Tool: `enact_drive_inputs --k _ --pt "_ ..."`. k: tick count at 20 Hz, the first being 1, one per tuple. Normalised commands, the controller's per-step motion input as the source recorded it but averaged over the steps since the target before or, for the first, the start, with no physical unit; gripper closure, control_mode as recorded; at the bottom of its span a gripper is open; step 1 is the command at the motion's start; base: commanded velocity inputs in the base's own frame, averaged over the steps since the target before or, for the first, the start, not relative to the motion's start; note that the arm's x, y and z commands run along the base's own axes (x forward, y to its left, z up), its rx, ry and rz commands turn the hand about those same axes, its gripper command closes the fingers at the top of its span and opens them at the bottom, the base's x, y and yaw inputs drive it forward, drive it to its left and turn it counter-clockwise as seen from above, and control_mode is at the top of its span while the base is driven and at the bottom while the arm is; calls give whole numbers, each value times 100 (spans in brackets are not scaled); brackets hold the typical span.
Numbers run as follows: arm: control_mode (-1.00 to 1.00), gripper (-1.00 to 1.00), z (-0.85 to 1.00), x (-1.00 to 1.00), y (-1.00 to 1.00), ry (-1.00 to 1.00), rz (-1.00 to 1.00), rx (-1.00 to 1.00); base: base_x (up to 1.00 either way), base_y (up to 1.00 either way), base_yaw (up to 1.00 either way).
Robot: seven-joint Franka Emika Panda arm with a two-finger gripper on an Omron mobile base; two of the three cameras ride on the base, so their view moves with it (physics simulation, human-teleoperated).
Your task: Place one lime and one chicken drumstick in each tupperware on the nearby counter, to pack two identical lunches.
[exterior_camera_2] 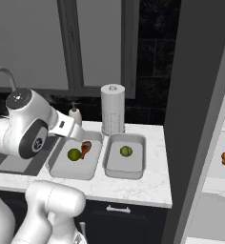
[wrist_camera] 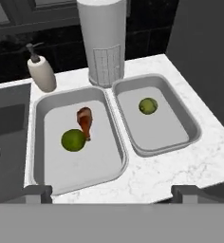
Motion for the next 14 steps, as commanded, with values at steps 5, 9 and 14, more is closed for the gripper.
enact_drive_inputs --k 5,9,14 --pt "-100 -100 -75 -73 23 3 20 0 0 0 0" --pt "-100 -100 -65 -37 45 0 13 -1 0 0 0" --pt "100 -100 -21 -17 19 2 4 -4 -53 15 5"
